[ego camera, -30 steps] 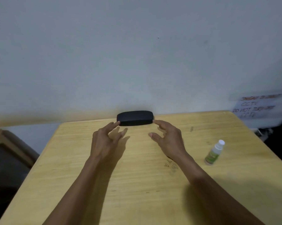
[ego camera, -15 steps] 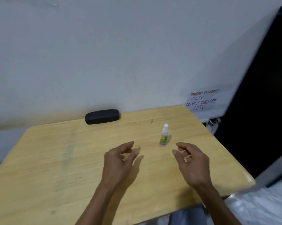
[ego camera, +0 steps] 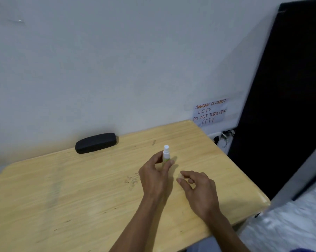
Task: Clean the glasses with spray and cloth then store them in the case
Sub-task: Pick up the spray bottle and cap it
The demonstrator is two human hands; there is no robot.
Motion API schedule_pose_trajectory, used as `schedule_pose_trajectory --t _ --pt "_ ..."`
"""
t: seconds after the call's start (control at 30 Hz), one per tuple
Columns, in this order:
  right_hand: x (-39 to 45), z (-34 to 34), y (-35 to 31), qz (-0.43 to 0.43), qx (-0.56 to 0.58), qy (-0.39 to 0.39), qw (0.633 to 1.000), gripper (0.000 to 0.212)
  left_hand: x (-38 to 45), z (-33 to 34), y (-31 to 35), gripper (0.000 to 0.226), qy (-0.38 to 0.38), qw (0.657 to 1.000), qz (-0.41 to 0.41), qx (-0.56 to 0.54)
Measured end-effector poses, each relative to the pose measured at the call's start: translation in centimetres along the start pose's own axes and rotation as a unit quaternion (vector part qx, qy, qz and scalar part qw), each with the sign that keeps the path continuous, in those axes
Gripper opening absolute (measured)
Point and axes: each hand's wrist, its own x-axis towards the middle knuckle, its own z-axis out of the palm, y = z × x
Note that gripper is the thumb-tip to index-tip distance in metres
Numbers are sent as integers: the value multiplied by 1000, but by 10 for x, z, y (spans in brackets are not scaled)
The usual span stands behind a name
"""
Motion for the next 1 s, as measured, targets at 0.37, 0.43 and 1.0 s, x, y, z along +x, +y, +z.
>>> schedule_pose_trajectory --t 0.37,0.43,1.0 --pt "11 -32 -62 -59 207 77 974 18 -20 -31 1 25 -16 999 25 -22" --pt "12 -31 -70 -87 200 50 975 18 -26 -40 0 28 -18 999 28 -23" --pt "-2 -24 -67 -164 158 -19 974 19 -52 -66 7 23 -40 999 27 -11"
